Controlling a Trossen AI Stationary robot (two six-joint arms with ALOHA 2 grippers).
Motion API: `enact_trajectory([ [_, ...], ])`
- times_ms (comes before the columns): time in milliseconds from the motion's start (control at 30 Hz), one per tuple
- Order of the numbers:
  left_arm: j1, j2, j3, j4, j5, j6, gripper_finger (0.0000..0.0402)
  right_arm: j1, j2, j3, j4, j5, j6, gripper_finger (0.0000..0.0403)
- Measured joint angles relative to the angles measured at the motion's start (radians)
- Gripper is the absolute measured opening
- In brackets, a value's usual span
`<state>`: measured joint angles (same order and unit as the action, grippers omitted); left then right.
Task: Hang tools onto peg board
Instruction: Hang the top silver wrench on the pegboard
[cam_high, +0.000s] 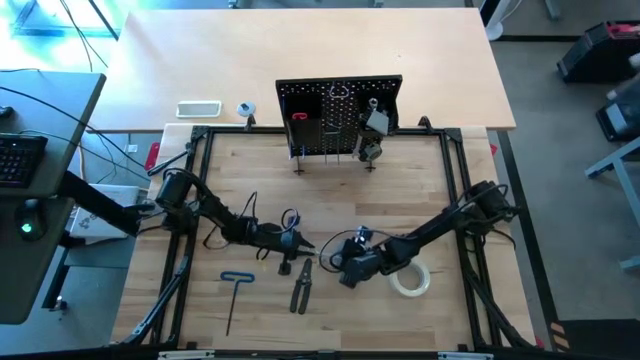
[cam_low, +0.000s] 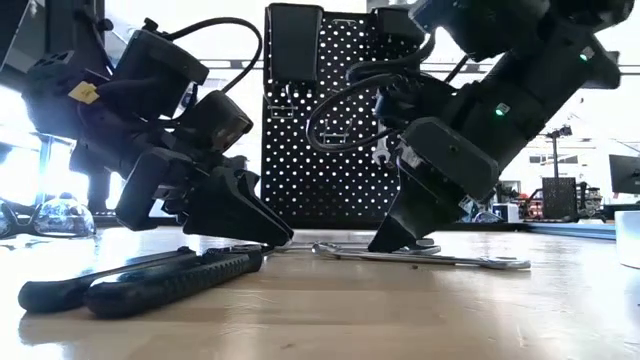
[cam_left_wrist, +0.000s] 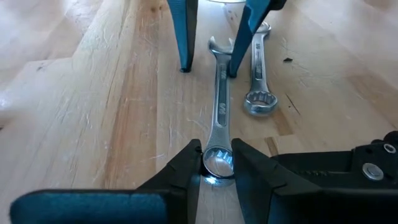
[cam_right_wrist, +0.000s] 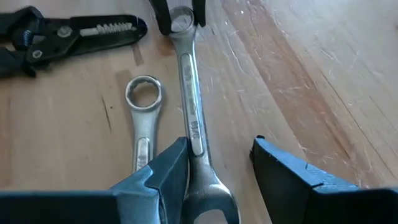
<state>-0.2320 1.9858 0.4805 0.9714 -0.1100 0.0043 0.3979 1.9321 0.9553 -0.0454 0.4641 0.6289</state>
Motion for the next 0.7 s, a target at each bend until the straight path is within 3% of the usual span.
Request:
enact_trajectory([
  [700,-0.020,0.000,-0.002,0.001,-0.054,0.016,0.0071,0.005,-0.004,0.002,-0.143,-0.136,-0.032,0.0169],
])
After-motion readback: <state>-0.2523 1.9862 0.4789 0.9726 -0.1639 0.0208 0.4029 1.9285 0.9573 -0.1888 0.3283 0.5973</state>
